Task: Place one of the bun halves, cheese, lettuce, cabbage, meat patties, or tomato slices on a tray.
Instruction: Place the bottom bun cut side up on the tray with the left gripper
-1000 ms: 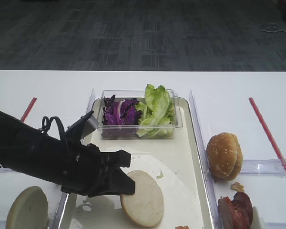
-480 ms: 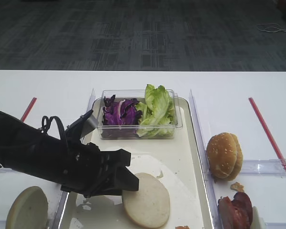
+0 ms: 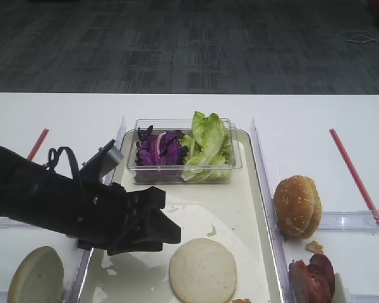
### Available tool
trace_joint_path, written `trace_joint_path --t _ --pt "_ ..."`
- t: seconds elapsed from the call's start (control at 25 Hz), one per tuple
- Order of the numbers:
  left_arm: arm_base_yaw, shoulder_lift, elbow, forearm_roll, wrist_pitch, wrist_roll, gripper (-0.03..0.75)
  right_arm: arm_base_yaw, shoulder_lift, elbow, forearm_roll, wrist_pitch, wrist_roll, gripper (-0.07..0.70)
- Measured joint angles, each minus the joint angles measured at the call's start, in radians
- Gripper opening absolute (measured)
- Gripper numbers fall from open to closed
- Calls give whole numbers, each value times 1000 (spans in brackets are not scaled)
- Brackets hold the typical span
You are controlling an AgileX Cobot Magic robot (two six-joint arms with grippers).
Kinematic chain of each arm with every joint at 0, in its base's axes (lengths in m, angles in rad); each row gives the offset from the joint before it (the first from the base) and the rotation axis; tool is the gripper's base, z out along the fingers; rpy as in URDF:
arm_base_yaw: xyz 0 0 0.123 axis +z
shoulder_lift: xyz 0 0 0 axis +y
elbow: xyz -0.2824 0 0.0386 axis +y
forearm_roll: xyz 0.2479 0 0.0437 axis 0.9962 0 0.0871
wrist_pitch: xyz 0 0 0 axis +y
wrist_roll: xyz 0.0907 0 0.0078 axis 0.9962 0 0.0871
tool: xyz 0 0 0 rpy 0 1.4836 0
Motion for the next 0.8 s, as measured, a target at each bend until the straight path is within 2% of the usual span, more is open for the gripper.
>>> trace_joint_path --t 0.48,0.8 --pt "5 0 0 56 42 -4 278 0 0 0 0 0 0 409" --pt "6 -47 -2 102 48 -44 278 0 0 0 0 0 0 409"
